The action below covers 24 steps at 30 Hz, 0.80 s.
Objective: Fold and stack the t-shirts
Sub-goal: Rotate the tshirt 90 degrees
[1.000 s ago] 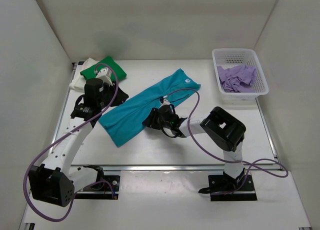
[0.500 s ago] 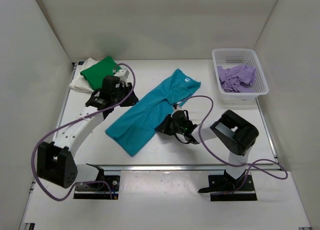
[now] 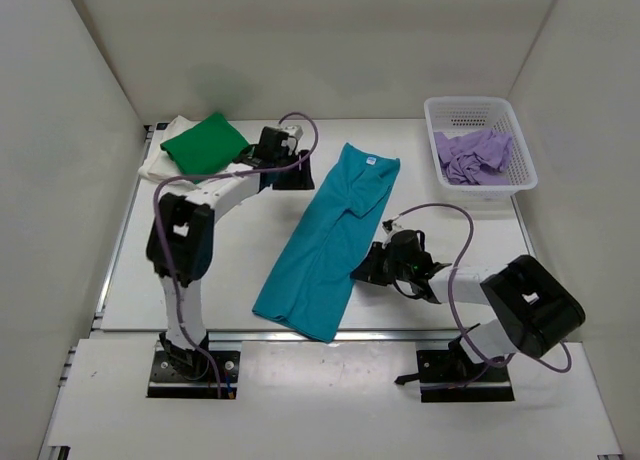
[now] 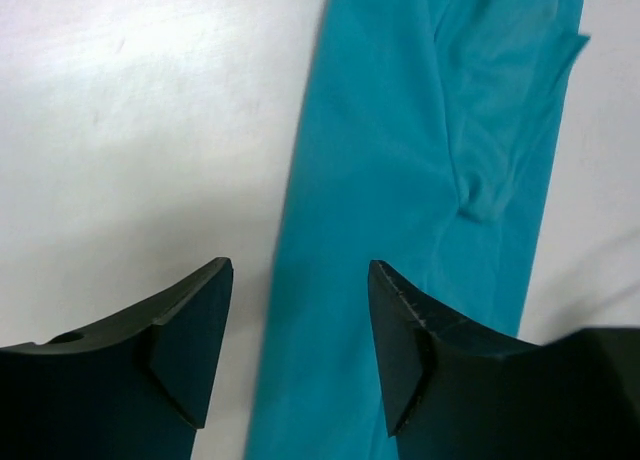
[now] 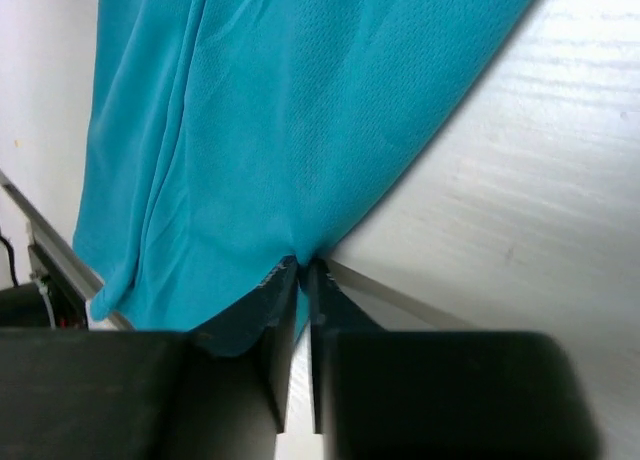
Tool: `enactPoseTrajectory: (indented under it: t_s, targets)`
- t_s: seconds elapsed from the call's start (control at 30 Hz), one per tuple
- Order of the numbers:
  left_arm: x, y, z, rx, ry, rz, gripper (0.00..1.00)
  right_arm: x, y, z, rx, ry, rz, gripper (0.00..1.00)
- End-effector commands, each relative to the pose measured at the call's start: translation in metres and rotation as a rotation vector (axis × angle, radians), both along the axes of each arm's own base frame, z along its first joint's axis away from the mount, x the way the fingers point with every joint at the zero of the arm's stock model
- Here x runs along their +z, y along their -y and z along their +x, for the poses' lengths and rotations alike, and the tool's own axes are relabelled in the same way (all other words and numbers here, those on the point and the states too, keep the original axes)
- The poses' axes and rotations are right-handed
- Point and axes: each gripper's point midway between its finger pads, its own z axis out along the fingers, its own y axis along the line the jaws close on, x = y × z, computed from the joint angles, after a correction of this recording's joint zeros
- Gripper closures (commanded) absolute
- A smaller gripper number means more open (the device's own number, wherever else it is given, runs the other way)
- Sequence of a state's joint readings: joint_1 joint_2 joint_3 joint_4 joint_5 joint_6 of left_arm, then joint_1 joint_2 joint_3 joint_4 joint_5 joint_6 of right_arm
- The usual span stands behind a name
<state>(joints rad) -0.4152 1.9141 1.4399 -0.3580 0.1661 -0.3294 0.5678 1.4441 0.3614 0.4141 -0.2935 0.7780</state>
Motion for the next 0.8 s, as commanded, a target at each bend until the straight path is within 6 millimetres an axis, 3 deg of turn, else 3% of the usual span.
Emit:
enactPoseTrajectory:
  t_s: [0.0, 0.07, 0.1, 0.13, 0.17, 0.2, 0.23, 0.3, 0.33, 0.37, 0.4, 0.53, 0.67, 0.7, 0.77]
  targets:
    - [0.012, 0.030, 0.033, -0.064, 0.067, -0.039, 0.31, -0.020, 0.025, -0.020, 0.024, -0.066, -0.089, 0.90]
    - [0.021, 0.044, 0.058, -0.078, 0.104, -0.044, 0.30, -0.014, 0.027, -0.018, 0.033, -0.048, -0.085, 0.77]
    - [0.002, 0.050, 0.063, -0.097, 0.082, -0.023, 0.29, -0.010, 0.027, -0.019, 0.043, -0.037, -0.089, 0.73]
    - [0.019, 0.056, 0.076, -0.103, 0.127, -0.028, 0.29, -0.008, 0.027, -0.020, 0.054, -0.025, -0.096, 0.68]
    - [0.016, 0.064, 0.086, -0.112, 0.146, -0.017, 0.29, -0.004, 0.027, -0.018, 0.047, -0.008, -0.102, 0.64]
    - [0.015, 0.071, 0.096, -0.119, 0.164, -0.013, 0.28, -0.002, 0.028, -0.020, 0.056, 0.000, -0.115, 0.64]
    - [0.000, 0.078, 0.098, -0.143, 0.154, -0.009, 0.28, 0.002, 0.028, -0.019, 0.062, 0.010, -0.111, 0.64]
    - [0.008, 0.090, 0.115, -0.149, 0.183, -0.042, 0.26, 0.006, 0.027, -0.020, 0.076, 0.011, -0.094, 0.63]
    - [-0.014, 0.093, 0.117, -0.152, 0.129, -0.065, 0.26, 0.005, 0.029, -0.022, 0.075, 0.005, -0.093, 0.64]
    - [0.003, 0.100, 0.123, -0.167, 0.150, -0.104, 0.26, 0.006, 0.030, -0.023, 0.076, 0.011, -0.090, 0.64]
    - [0.002, 0.105, 0.136, -0.160, 0.160, -0.126, 0.25, 0.008, 0.028, -0.023, 0.078, 0.011, -0.084, 0.63]
    - [-0.004, 0.123, 0.141, -0.170, 0.179, -0.188, 0.20, 0.011, 0.029, -0.024, 0.083, 0.024, -0.084, 0.64]
    - [-0.015, 0.127, 0.147, -0.133, 0.185, -0.168, 0.31, 0.012, 0.033, -0.025, 0.078, 0.025, -0.079, 0.65]
    - [-0.007, 0.125, 0.153, -0.125, 0.206, -0.177, 0.34, 0.013, 0.032, -0.025, 0.080, 0.024, -0.077, 0.64]
    - [-0.013, 0.126, 0.155, -0.113, 0.200, -0.185, 0.48, 0.015, 0.030, -0.026, 0.090, 0.029, -0.070, 0.64]
